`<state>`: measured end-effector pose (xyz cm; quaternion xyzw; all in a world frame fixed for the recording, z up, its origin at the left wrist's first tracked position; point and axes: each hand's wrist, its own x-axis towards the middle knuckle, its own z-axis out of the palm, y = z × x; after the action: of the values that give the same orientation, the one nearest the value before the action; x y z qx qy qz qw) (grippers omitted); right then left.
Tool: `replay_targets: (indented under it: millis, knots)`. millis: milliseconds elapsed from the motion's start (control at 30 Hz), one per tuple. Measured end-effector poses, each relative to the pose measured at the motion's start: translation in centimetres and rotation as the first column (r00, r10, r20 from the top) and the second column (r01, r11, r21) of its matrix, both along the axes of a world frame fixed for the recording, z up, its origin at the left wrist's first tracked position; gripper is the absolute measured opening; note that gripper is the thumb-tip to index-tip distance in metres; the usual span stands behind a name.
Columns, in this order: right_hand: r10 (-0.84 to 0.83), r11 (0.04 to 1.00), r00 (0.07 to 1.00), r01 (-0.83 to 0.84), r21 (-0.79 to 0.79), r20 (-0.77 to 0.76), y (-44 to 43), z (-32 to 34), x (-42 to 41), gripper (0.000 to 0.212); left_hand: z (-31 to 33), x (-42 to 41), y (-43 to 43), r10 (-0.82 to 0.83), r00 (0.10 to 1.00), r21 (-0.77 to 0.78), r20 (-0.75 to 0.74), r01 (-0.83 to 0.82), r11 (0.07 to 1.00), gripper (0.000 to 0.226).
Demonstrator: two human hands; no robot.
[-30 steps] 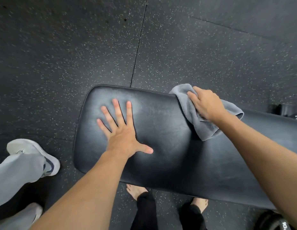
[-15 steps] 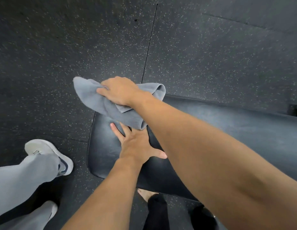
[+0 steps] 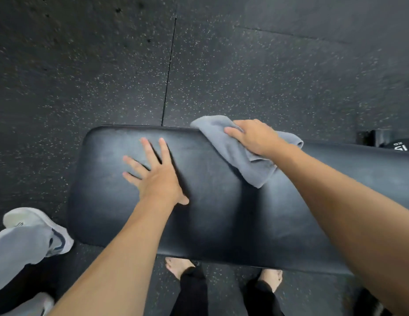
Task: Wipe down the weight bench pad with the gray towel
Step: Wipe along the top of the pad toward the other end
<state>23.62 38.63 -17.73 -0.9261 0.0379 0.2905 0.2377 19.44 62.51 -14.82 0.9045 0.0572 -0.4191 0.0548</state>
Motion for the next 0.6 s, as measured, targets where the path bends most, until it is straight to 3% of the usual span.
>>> replay_targets:
  millis: [100, 300, 433, 600]
  knots:
    - [-0.104, 0.993, 0.993, 0.101, -0.054, -0.055, -7.5, 1.2, -2.6, 0.036, 0.5, -1.8, -7.7, -0.065, 0.998, -0.169, -0.013, 0.062, 0.984, 0.144]
    - [-0.284, 0.958, 0.948, 0.275, -0.078, -0.141, -16.2, 1.4, -5.0, 0.037, -1.0, -5.2, -16.7, -0.036, 0.998, -0.215, -0.053, 0.024, 0.976, 0.170]
    - [-0.222, 0.975, 0.968, 0.218, -0.043, -0.119, -14.5, 0.9, -4.2, 0.039, -1.5, -5.3, -16.9, -0.021, 0.999, -0.195, -0.045, 0.012, 0.981, 0.173]
    - [0.042, 0.995, 0.995, -0.034, 0.091, -0.094, -7.7, 0.6, -0.8, 0.034, -1.9, -5.0, -17.4, -0.026, 0.997, -0.146, -0.076, 0.015, 0.989, 0.174]
